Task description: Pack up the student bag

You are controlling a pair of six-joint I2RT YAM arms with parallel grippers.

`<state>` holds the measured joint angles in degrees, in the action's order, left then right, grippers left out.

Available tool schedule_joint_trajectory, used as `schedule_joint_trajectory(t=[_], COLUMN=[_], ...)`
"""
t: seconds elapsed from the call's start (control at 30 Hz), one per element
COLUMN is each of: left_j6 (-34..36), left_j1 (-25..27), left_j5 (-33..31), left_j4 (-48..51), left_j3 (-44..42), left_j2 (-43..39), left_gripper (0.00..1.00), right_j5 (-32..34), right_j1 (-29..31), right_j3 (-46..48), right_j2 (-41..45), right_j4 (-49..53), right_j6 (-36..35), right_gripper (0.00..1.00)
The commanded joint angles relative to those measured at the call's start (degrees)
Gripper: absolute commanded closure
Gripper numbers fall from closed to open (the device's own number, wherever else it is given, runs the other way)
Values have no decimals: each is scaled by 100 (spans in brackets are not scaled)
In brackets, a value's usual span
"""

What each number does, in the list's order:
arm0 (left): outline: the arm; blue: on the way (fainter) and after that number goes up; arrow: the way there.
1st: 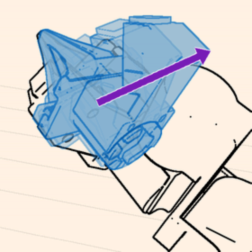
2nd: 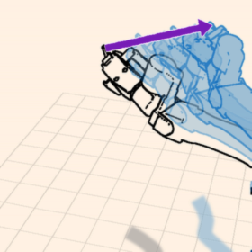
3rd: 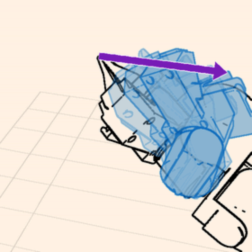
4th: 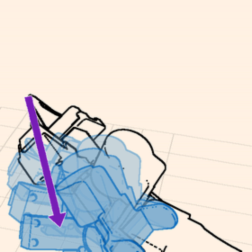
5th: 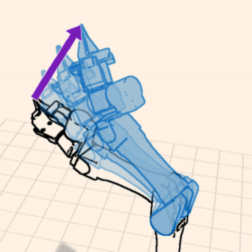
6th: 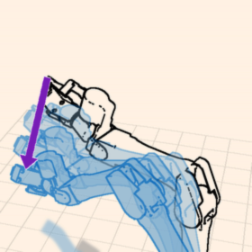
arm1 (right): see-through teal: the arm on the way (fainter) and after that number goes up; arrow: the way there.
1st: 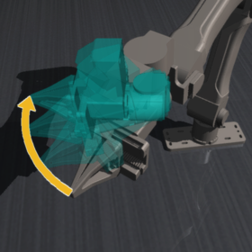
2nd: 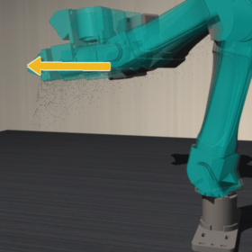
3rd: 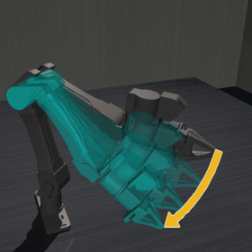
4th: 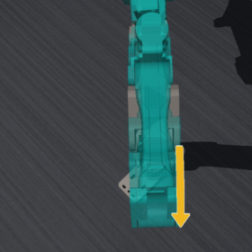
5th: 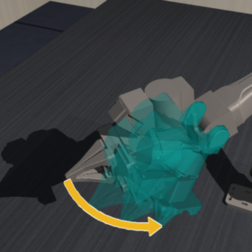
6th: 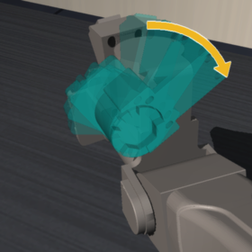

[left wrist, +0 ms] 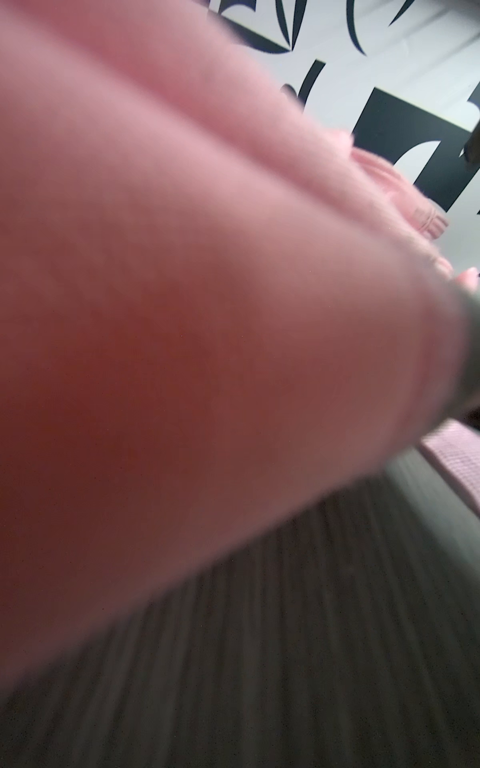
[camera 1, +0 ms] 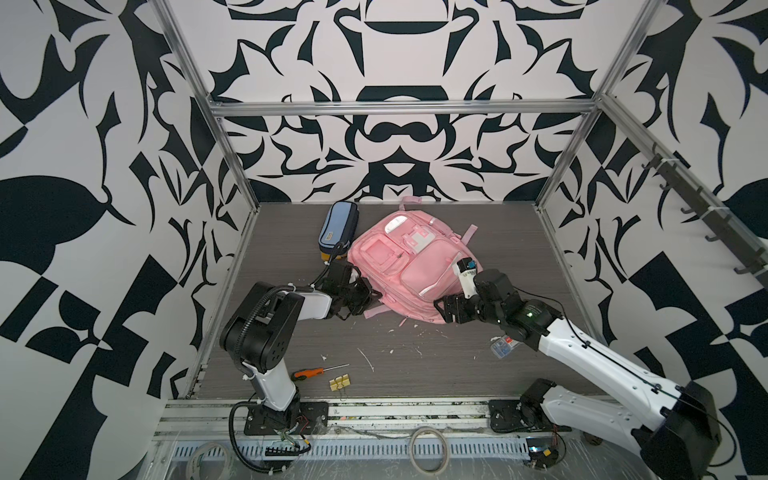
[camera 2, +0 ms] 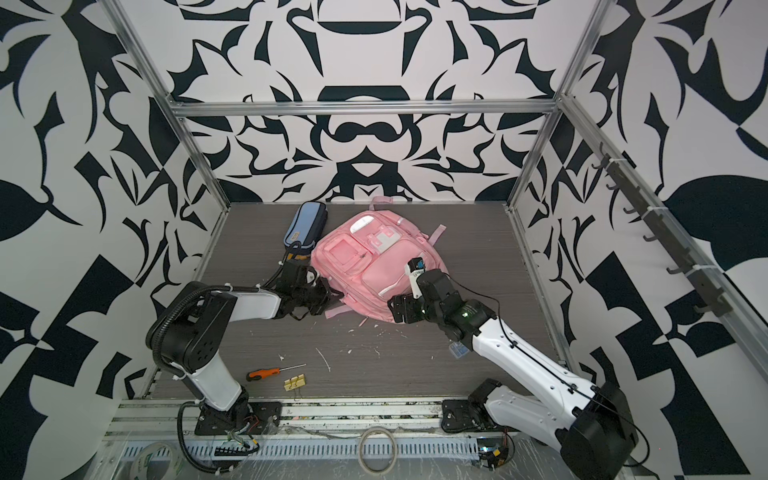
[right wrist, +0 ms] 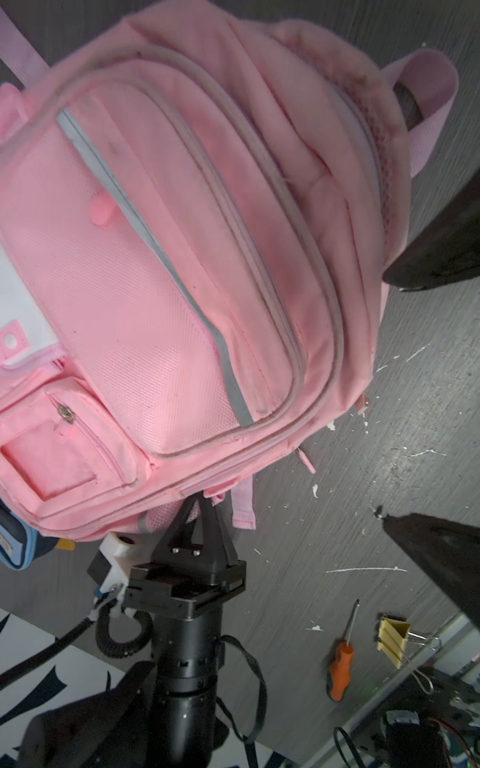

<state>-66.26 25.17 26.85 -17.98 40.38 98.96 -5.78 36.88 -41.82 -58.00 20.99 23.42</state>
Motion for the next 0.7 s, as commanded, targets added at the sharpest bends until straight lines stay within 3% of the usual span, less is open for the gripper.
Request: schedule_joint_trajectory(t=[0.0,0.17,0.33,0.5,0.67], left_j6=[75,127,125,161,148], left_j1=[182,356,490,716,743], left_j5=[250,346,552,538,626], left_j4=[187,585,773,1013,1017], left_j3=[337,722,1269,1685,1801], left_j2=[-318,-646,-650,-545,-535], left_gripper=[100,100,100,100,100], right_j5=[-516,-1051,-1364,-788,16], right_j1=[55,65,65,73,82], right_j3=[192,611,1028,1066,840], right_j2=[342,656,634,104,-334], right_j4=[-158,-167,-1145,-1760,-1801], right_j6=[-38,117,629,1040,959], right_gripper=[13,14,16,26,26])
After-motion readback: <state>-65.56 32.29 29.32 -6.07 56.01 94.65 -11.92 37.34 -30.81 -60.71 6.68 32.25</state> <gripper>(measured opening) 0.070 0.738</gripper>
